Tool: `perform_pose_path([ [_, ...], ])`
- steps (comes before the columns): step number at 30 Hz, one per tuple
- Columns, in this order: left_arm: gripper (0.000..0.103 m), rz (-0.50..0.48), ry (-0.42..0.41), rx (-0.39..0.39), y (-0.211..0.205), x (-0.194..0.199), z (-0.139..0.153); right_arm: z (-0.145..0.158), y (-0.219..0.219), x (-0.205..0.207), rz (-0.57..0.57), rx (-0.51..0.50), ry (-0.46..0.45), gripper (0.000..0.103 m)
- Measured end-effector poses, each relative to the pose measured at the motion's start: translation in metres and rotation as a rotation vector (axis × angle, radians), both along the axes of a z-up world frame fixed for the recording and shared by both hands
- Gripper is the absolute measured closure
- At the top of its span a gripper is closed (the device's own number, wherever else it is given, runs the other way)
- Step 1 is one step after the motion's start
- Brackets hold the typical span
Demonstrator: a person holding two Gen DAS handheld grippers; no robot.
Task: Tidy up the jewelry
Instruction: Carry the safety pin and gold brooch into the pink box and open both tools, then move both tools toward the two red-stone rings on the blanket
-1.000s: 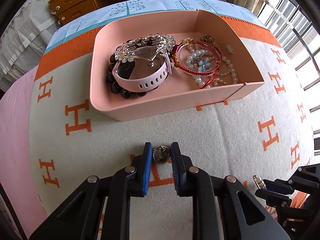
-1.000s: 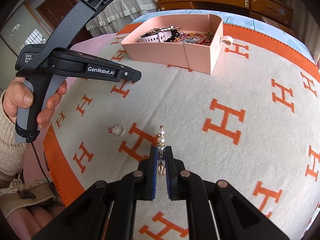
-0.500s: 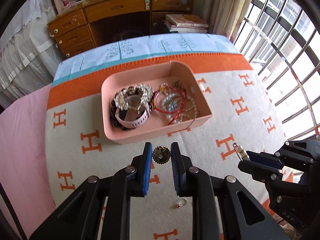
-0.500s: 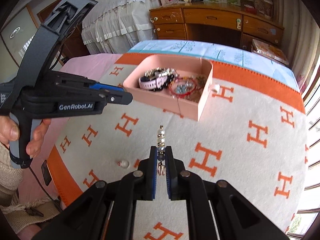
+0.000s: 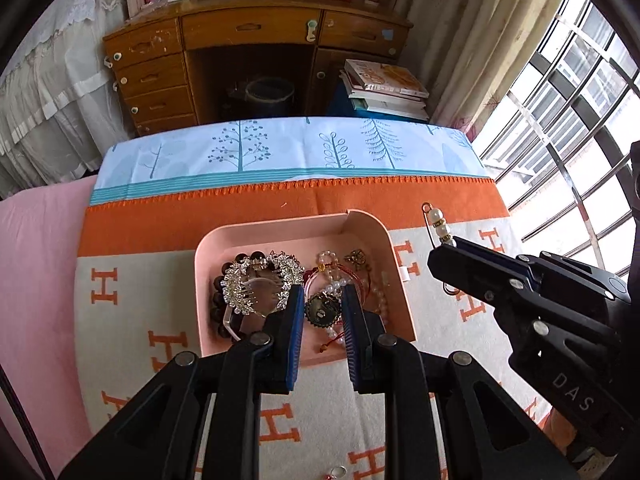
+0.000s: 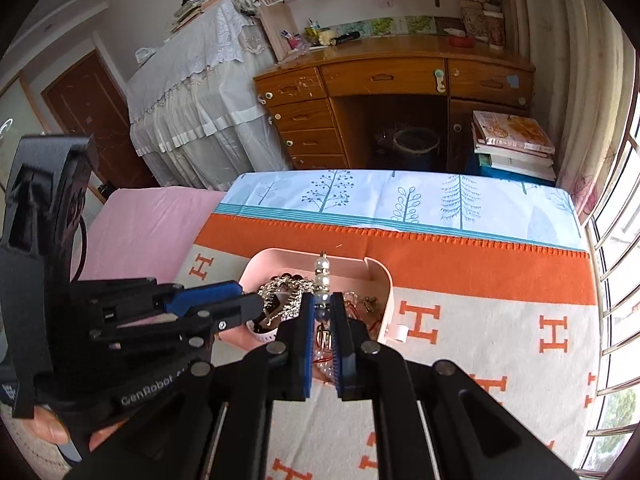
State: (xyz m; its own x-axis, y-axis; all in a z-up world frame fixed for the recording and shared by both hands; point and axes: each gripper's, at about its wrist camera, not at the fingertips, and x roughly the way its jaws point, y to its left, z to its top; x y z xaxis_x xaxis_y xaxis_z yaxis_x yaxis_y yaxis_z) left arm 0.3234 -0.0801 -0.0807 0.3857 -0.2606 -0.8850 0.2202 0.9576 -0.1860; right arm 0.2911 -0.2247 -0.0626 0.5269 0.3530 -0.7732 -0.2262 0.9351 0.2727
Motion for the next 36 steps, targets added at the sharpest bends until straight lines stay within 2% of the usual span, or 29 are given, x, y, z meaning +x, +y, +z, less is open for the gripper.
perform_pose_path([
  [6, 0.083, 0.010, 0.033, -0.007, -0.001, 0.011, -0.033, -0.036, 0.001, 0.028, -0.010, -0.008, 0.067, 0.095],
  [11, 0.053, 0.031, 0.009, 0.020, 0.005, 0.013, -0.035, -0.055, 0.003, 0.039, -0.024, 0.002, 0.108, 0.088],
  [14, 0.042, 0.040, -0.007, 0.011, 0.012, 0.009, -0.029, -0.056, 0.002, 0.038, -0.040, 0.006, 0.106, 0.086],
  [16, 0.039, 0.042, -0.019, 0.012, 0.015, 0.004, -0.024, -0.055, 0.001, 0.033, -0.042, 0.006, 0.100, 0.085],
  [24, 0.031, 0.011, -0.065, 0.038, 0.021, -0.032, -0.004, -0.037, -0.007, -0.004, -0.024, 0.004, 0.057, 0.085],
  [26, 0.022, 0.001, -0.075, 0.052, 0.021, -0.044, 0.000, -0.032, -0.009, -0.018, -0.015, 0.006, 0.046, 0.085],
  [34, 0.022, -0.064, -0.121, 0.078, 0.025, -0.096, 0.014, -0.026, -0.003, -0.079, 0.079, 0.002, 0.055, 0.085],
  [36, 0.021, -0.089, -0.118, 0.068, 0.028, -0.112, 0.014, -0.028, 0.000, -0.098, 0.098, 0.003, 0.060, 0.080],
])
